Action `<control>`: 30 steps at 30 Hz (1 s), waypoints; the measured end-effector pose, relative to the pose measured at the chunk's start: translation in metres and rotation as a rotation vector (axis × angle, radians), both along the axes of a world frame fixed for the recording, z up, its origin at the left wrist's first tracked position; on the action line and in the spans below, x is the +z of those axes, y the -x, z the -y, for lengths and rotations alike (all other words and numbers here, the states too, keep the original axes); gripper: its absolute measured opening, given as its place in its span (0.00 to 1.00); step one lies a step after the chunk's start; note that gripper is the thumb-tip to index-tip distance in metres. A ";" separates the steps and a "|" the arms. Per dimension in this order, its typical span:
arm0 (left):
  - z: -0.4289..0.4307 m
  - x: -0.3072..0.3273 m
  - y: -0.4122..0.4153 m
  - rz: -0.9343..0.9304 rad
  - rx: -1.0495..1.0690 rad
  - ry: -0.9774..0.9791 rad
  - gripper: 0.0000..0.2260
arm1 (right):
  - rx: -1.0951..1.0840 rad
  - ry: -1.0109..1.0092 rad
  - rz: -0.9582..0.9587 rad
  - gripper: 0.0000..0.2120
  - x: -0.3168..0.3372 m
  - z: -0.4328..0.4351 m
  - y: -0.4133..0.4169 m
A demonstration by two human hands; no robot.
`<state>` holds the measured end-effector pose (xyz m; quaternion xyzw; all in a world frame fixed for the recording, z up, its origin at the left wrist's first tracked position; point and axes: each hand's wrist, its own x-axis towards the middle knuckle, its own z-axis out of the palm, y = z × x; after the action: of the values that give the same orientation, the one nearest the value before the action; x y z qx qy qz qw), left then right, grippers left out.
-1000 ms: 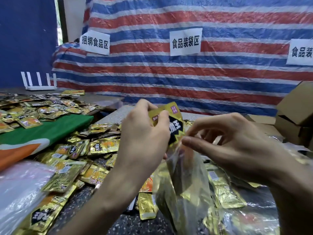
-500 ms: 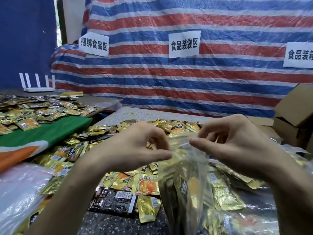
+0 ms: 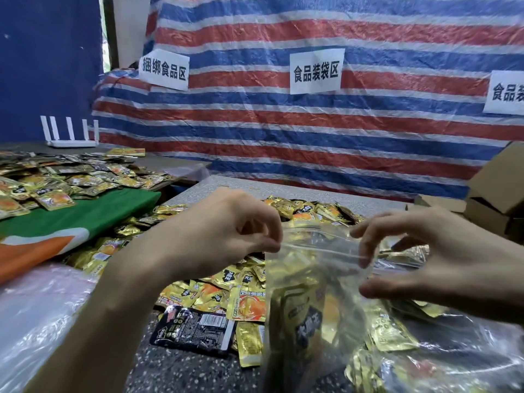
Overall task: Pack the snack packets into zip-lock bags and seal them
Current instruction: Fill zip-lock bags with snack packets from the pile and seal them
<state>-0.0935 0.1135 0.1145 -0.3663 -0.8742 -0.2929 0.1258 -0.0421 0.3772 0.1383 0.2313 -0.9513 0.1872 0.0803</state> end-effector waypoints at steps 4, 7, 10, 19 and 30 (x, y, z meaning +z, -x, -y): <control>0.010 0.003 -0.001 -0.008 -0.016 -0.038 0.04 | 0.018 0.090 -0.007 0.06 0.000 -0.008 0.002; 0.016 0.005 0.000 -0.005 -0.019 -0.090 0.06 | 0.007 0.132 -0.010 0.07 -0.002 -0.010 0.005; 0.020 0.006 0.004 0.042 0.033 -0.119 0.10 | 0.006 0.115 0.026 0.06 -0.005 -0.008 0.008; 0.031 0.008 0.006 0.107 0.058 -0.092 0.08 | -0.015 0.231 0.131 0.17 -0.009 -0.007 0.013; 0.032 0.006 0.007 0.037 -0.032 -0.105 0.06 | -0.054 0.239 -0.019 0.22 -0.006 -0.004 0.007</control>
<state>-0.1002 0.0815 0.1202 -0.3675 -0.8539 -0.3470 0.1239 -0.0495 0.3814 0.1323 0.1959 -0.9273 0.2950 0.1211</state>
